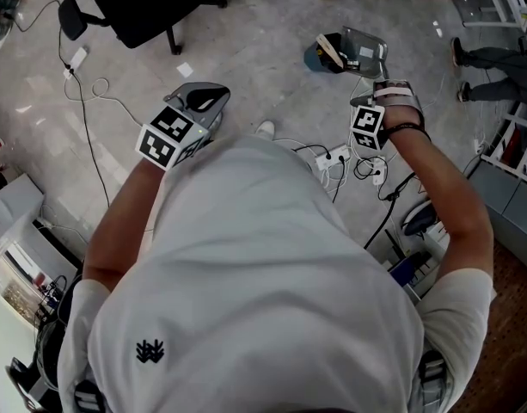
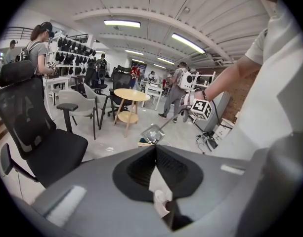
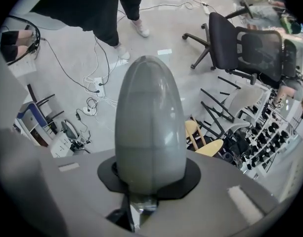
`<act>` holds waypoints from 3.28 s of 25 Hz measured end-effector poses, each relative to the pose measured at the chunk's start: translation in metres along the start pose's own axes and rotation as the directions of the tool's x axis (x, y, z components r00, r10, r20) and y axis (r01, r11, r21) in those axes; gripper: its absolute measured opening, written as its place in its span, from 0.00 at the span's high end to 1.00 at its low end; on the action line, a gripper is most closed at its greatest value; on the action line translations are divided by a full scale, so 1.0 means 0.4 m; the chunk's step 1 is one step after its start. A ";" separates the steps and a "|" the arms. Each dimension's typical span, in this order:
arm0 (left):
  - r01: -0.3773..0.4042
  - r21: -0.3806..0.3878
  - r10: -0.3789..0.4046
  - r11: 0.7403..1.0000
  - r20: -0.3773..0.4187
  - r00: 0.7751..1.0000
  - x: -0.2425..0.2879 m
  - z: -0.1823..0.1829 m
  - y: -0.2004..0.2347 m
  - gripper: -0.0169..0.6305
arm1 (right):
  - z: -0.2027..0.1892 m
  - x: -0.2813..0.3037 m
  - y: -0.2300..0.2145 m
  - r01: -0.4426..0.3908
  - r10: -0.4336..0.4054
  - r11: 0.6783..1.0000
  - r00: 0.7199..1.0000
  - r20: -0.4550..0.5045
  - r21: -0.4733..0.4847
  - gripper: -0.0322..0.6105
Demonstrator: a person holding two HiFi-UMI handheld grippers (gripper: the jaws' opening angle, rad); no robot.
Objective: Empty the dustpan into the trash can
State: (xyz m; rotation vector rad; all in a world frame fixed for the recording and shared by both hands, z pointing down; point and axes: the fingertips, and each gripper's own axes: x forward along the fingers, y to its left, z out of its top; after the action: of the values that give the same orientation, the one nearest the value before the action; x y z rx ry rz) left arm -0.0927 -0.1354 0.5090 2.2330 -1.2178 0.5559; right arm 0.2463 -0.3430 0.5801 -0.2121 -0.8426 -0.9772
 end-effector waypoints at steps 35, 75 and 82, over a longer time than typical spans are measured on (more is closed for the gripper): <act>0.054 0.012 -0.054 0.998 0.003 0.999 0.020 -0.004 0.019 0.89 | 0.041 -0.074 -0.039 0.000 -0.003 0.996 0.999 -0.036 -0.092 0.82; 0.304 0.245 -0.289 0.921 -0.096 0.953 -0.022 0.012 0.056 0.89 | -0.088 -0.311 0.307 -0.299 0.351 0.288 0.917 0.190 0.910 0.82; 0.363 0.281 -0.335 0.888 -0.143 0.931 -0.024 -0.005 0.041 0.89 | 0.004 -0.402 0.417 -0.342 0.242 -0.209 0.890 0.387 0.916 0.82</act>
State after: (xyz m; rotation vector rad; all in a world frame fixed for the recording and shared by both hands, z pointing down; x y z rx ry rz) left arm -0.1117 -0.1355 0.5093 2.5732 -0.6906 0.7280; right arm 0.3338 -0.1438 0.4998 0.9500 -1.3265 0.4363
